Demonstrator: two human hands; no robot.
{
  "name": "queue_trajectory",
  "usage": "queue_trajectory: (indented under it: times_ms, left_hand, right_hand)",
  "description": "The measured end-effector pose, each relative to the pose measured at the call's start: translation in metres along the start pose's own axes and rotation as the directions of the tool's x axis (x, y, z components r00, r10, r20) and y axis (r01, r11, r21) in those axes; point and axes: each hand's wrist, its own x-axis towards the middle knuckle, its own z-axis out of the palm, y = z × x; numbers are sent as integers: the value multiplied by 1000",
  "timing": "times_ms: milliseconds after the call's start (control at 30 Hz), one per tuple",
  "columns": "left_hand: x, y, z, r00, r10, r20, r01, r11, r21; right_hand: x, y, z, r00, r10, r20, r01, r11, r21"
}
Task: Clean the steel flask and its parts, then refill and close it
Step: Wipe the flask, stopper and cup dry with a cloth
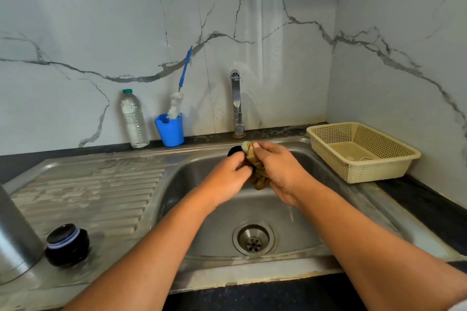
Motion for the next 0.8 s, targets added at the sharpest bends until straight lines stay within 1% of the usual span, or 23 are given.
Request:
queue_trajectory:
  times_ms: [67, 133, 167, 233, 300, 400, 500, 600, 733, 800]
  left_hand:
    - [-6, 4, -2, 999, 4, -44, -14, 972, -236]
    - [-10, 7, 0, 997, 42, -61, -62, 922, -383]
    - [-11, 8, 1, 996, 62, -67, -84, 907, -413]
    - [-11, 8, 4, 994, 83, -69, -105, 901, -422]
    - [-12, 8, 4, 993, 112, -39, -118, 896, -427]
    - [-14, 7, 4, 989, 148, 0, -134, 895, -426]
    - [-14, 4, 4, 985, 171, 0, -161, 927, -340]
    - [-13, 1, 4, 977, 210, 18, -205, 966, -160]
    - [-9, -4, 3, 973, 228, 22, -229, 970, 87]
    - [-6, -7, 4, 977, 208, 43, -212, 951, 226]
  right_hand:
    - [0, -1, 2, 999, -47, 6, 46, 999, 16]
    - [1, -2, 2, 998, -66, -2, 66, 997, 38]
    - [2, -3, 1, 998, -69, -12, 69, 997, 33]
    - [4, -3, -3, 998, -63, -30, 63, 998, -3]
    - [4, -2, -8, 998, -30, -47, 29, 999, -26]
    - [5, -2, -17, 996, 73, -46, -71, 997, 41]
    - [10, 1, -23, 987, 157, 15, -157, 968, 193]
    - [12, 2, -25, 965, 255, 54, -258, 910, 325]
    - [14, 3, -26, 926, 376, 38, -360, 847, 390]
    - [16, 3, -26, 910, 415, 16, -393, 846, 360]
